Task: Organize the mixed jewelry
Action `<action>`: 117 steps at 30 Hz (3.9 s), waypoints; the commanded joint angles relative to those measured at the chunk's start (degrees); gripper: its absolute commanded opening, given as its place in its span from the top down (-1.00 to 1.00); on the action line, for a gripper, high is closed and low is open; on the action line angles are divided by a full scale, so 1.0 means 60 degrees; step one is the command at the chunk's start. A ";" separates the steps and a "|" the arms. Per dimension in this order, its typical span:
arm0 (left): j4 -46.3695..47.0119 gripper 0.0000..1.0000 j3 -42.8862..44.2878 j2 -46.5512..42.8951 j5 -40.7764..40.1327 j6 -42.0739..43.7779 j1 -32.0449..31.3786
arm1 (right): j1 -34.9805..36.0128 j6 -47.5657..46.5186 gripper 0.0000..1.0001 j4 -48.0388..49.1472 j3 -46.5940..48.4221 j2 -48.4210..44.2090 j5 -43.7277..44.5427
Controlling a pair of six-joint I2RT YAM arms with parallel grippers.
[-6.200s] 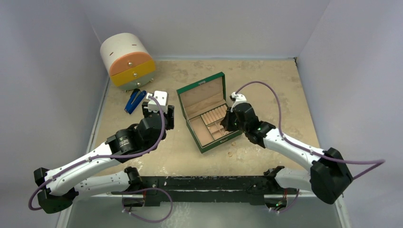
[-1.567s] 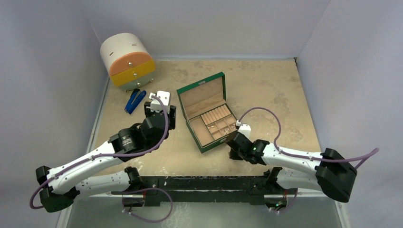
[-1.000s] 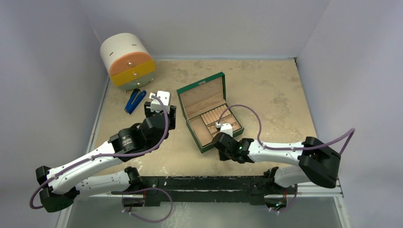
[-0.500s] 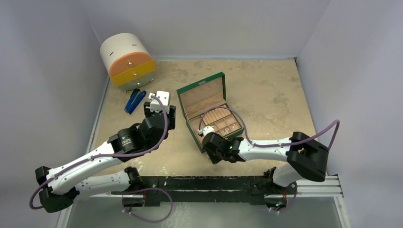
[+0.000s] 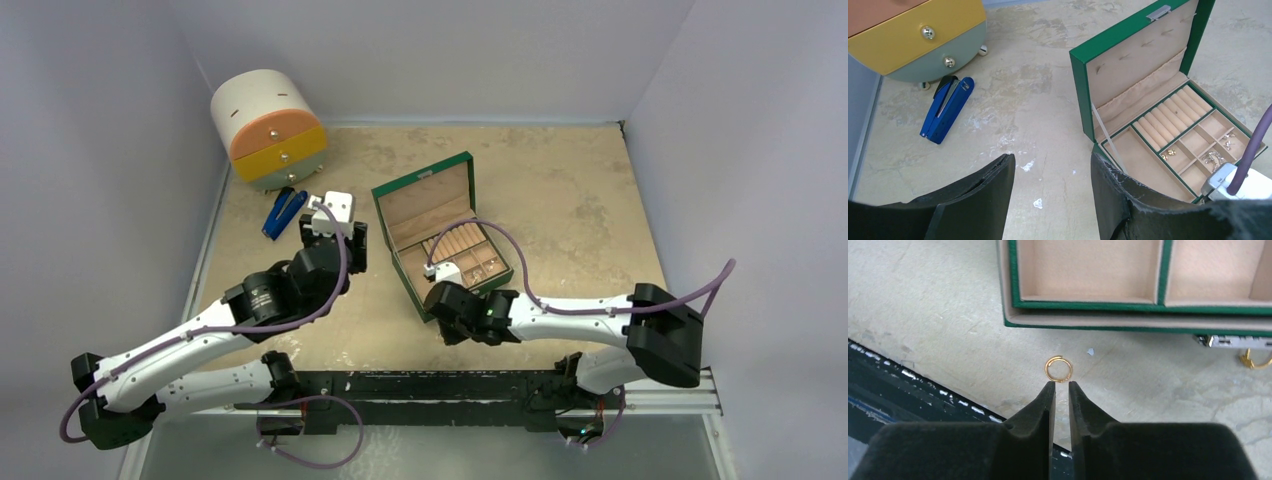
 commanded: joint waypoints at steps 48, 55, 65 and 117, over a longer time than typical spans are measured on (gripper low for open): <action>0.0150 -0.14 0.0094 -0.0573 0.0210 -0.0028 0.0061 | 0.0890 0.5901 0.74 -0.3198 0.2032 0.2477 0.2274; 0.0150 -0.15 0.0085 -0.0541 0.0206 -0.0033 0.0070 | 0.0919 0.6006 1.00 -0.3299 0.1968 0.2451 0.2303; 0.0135 -0.15 0.0084 -0.0454 0.0200 -0.0058 0.0072 | 0.0915 0.5837 1.00 -0.3040 0.1698 0.2010 0.2450; 0.5886 0.00 -0.3238 0.0574 0.7740 -0.6125 0.0048 | 0.0919 0.0015 1.00 0.1035 0.0141 -0.4453 0.3865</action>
